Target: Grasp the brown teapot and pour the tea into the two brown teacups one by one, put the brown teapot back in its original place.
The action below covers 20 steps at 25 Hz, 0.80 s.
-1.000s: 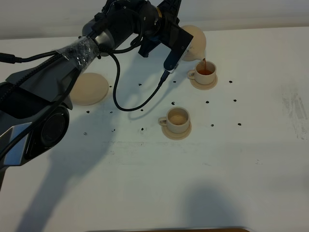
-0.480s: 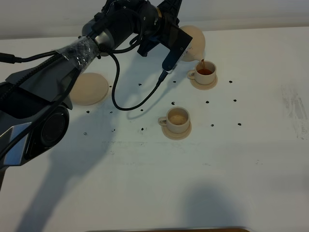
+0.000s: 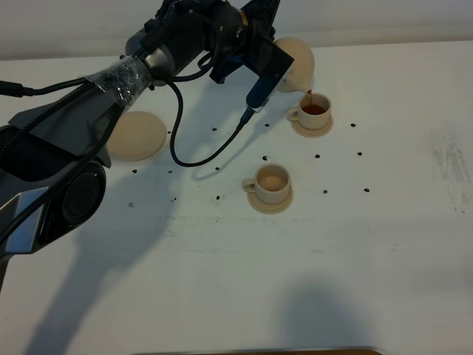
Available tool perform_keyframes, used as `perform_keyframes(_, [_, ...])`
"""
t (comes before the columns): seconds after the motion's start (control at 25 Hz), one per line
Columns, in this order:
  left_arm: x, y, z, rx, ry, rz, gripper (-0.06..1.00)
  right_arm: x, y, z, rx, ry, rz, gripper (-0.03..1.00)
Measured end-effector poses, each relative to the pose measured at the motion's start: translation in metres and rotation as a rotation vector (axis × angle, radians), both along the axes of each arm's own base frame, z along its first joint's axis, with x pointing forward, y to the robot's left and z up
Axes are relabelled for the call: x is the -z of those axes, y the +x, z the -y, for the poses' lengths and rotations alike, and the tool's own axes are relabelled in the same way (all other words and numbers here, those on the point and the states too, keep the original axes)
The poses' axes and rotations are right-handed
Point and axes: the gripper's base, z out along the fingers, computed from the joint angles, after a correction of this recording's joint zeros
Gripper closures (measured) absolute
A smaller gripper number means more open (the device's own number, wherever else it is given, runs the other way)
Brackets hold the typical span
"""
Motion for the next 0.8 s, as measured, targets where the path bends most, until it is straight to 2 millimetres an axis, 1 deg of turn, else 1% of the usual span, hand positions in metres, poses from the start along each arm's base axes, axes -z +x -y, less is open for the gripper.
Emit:
perform_keyframes(0.48, [-0.0012, 0.0009, 0.0005, 0.017, 0.010, 0.026, 0.86, 0.0000, 0.0000, 0.0000, 0.000, 0.001, 0.000, 0.62])
perform_keyframes(0.8, [-0.0023, -0.0010, 0.0057, 0.028, 0.004, 0.041, 0.86, 0.0000, 0.0000, 0.0000, 0.000, 0.000, 0.000, 0.62])
